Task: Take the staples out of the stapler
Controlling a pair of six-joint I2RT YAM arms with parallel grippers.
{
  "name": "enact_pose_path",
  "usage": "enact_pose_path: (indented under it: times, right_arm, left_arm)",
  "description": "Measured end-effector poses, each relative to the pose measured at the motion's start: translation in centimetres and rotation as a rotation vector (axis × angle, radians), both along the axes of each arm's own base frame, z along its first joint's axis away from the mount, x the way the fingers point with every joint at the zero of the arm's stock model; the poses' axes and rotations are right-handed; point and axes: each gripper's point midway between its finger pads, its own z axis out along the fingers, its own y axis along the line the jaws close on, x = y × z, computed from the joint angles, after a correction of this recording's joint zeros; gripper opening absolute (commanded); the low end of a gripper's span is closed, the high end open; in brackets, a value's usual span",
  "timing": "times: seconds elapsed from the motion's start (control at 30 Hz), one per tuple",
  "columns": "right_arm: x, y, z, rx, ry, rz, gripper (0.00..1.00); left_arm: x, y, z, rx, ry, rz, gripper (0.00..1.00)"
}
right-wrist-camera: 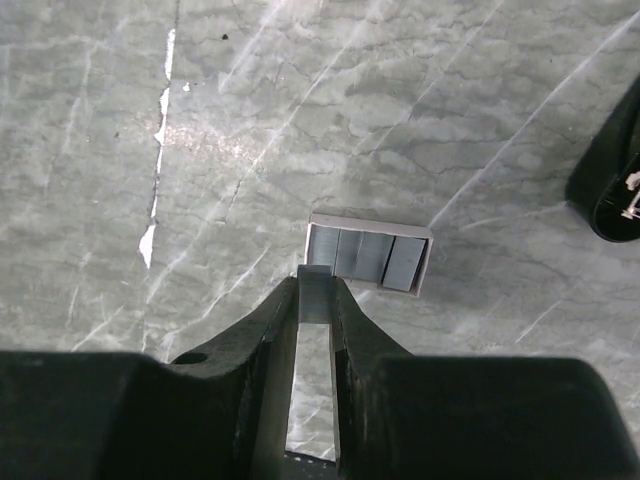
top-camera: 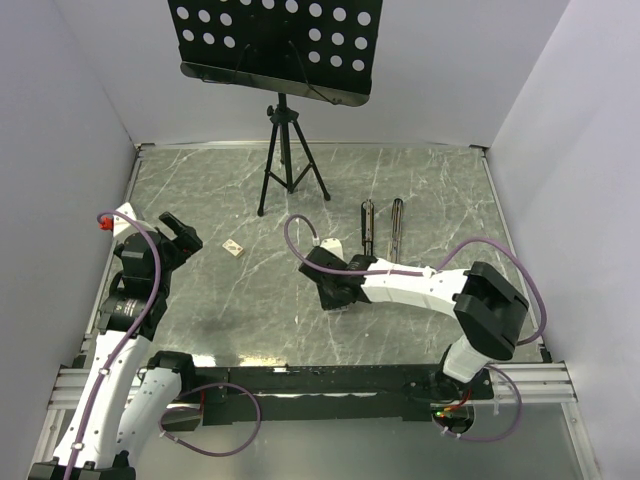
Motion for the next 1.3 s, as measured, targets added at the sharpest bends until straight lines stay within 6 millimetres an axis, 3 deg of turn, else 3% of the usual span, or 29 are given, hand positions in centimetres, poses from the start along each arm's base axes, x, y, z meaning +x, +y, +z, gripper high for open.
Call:
enact_pose_path:
  times: [0.6, 1.3]
  right_arm:
    - [0.1, -0.4, -2.3, -0.059, 0.019, -0.013, 0.24]
    - [0.6, -0.7, -2.8, -0.084, 0.002, -0.048, 0.26]
  left_arm:
    - [0.0, 0.0, 0.0, 0.0, 0.0, 0.0, 0.94]
    - [0.0, 0.0, 0.0, 0.0, 0.0, 0.0, 0.94]
